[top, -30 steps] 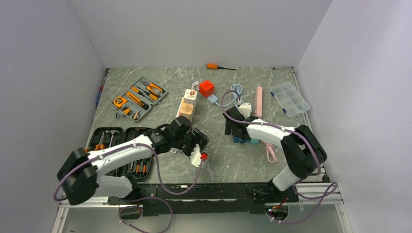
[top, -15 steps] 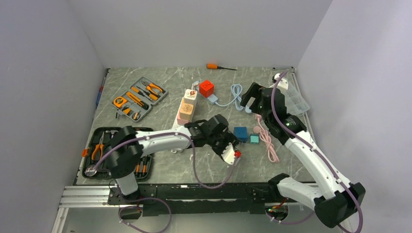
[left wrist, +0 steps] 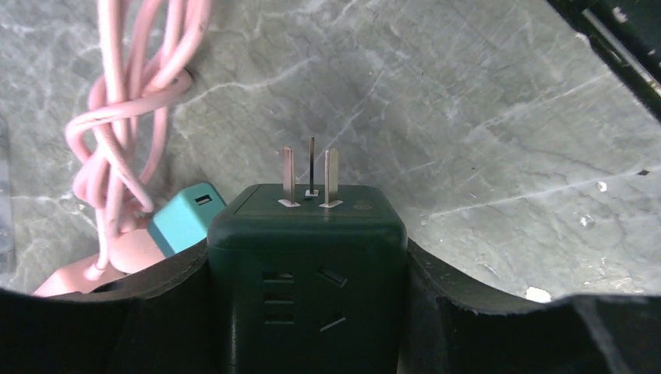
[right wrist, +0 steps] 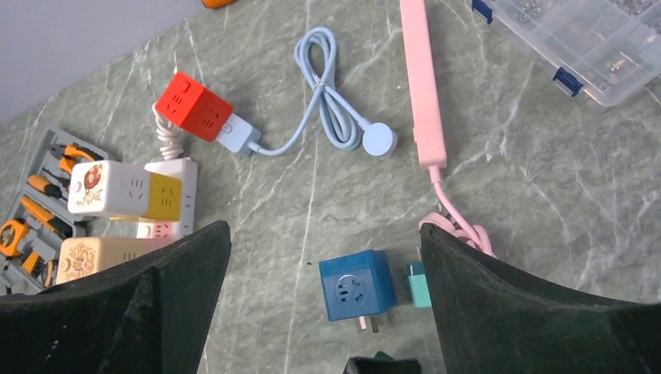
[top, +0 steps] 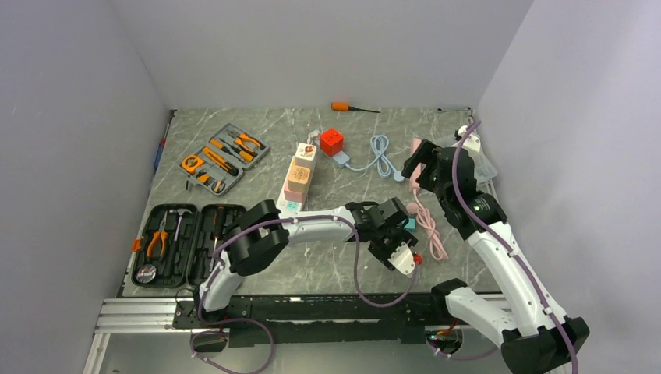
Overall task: Pull the plug off the socket
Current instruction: Place the plug at the center of the board, then remove the plug from the socket.
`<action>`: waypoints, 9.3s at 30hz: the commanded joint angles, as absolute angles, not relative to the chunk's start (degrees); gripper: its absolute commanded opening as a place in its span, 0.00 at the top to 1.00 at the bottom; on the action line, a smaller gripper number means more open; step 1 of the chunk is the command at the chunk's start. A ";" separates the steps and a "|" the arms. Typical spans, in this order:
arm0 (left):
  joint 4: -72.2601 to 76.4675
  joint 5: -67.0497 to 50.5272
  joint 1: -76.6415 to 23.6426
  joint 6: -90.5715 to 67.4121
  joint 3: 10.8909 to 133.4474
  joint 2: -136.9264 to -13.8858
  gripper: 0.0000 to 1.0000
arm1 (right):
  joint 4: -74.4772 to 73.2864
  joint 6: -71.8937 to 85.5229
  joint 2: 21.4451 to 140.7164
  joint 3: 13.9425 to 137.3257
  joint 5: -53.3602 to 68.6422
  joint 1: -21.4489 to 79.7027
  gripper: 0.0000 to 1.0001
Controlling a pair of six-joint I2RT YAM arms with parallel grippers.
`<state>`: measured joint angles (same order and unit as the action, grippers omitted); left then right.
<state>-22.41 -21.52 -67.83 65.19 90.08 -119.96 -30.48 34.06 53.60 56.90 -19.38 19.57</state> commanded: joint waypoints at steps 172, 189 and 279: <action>-41.13 -9.89 -22.47 31.68 123.76 -138.17 0.40 | -2.18 33.98 98.18 63.57 16.20 16.54 0.68; -34.83 -23.43 -22.31 38.25 107.01 -120.93 1.00 | 7.37 34.99 97.05 61.29 26.90 12.82 0.73; -50.77 -51.07 -23.51 50.03 100.21 -108.69 0.56 | 47.51 38.32 110.74 65.61 57.68 22.92 1.00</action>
<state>-47.70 -41.91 -21.89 46.30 94.70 -108.60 44.82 39.55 117.21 64.75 57.91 21.04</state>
